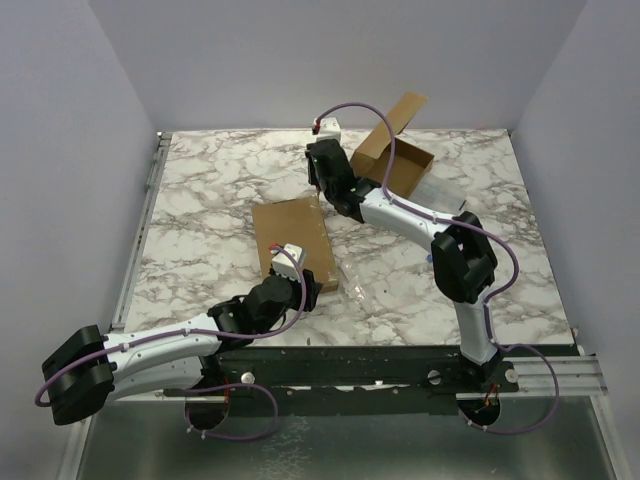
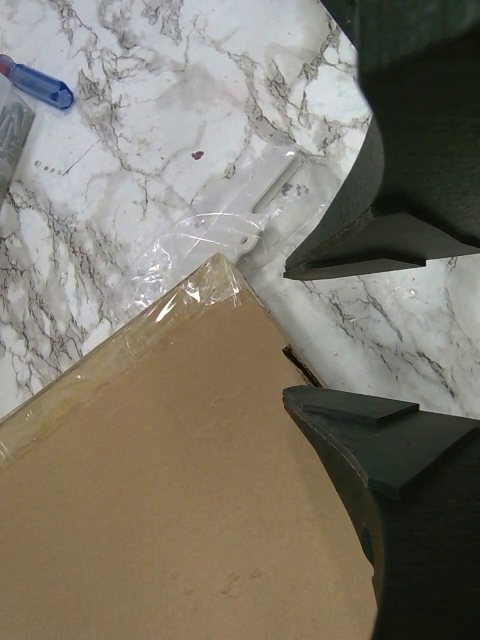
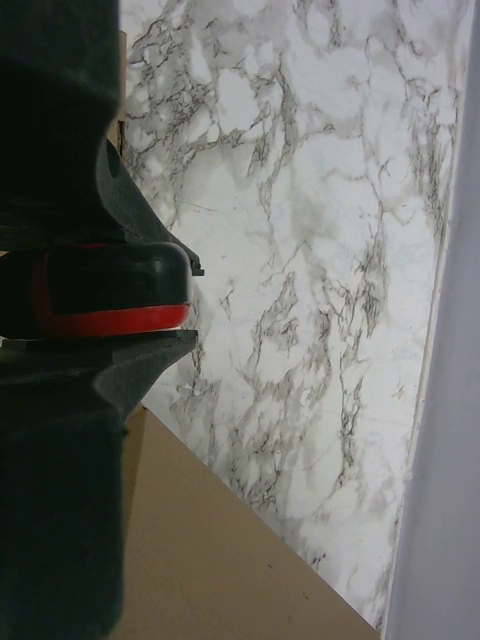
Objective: Unpack the express box
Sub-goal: Cut the express box at the center of the board.
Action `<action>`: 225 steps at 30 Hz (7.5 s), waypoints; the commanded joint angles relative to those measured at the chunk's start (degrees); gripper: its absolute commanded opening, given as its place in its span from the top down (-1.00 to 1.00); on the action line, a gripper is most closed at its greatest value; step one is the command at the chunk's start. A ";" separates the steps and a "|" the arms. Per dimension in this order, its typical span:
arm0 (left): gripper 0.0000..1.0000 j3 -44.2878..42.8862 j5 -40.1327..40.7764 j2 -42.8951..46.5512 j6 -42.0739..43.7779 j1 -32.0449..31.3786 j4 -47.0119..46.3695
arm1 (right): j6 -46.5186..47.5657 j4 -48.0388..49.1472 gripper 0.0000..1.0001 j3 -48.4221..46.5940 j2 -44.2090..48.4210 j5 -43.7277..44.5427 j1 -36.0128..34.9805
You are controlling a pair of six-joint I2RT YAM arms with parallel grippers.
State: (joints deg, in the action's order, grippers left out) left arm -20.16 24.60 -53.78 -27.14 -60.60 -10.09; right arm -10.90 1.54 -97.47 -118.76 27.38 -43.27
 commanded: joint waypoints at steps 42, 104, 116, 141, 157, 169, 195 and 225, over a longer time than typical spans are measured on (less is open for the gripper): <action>-0.05 1.27 -0.41 0.34 0.68 0.22 -1.38 | 1.95 -0.16 0.99 -1.72 -1.33 3.08 -1.71; 0.23 0.79 -9.07 -15.01 -12.00 12.19 -16.41 | -11.52 -42.89 0.99 -10.10 -2.05 -13.61 -4.39; 0.22 0.57 -7.11 -16.32 -14.30 13.35 -17.23 | -14.89 -43.69 0.99 -6.48 2.36 -16.75 -4.46; 0.22 -3.58 -4.86 -21.75 -18.15 13.47 -17.47 | -19.65 -45.87 0.99 -1.46 6.55 -15.33 -5.78; -0.33 -0.34 -31.06 -10.89 -7.20 13.47 -20.77 | -3.05 -43.96 0.99 2.00 21.97 -17.83 0.36; -0.44 -23.54 -52.33 3.64 16.75 13.67 15.25 | 5.89 -35.59 0.99 30.88 46.62 -65.23 1.61; 0.68 -36.74 -81.07 -13.69 40.03 13.67 36.45 | 12.75 -42.54 0.99 33.84 54.32 -69.81 -1.27; 1.00 -13.36 -49.65 2.66 2.17 13.87 -25.73 | -39.89 46.37 0.90 57.71 56.75 -50.31 -1.16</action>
State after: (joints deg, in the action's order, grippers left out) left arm -34.15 -31.81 -52.99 -27.18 -46.61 -30.35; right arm -47.62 39.13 -39.46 -59.77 -24.71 -44.62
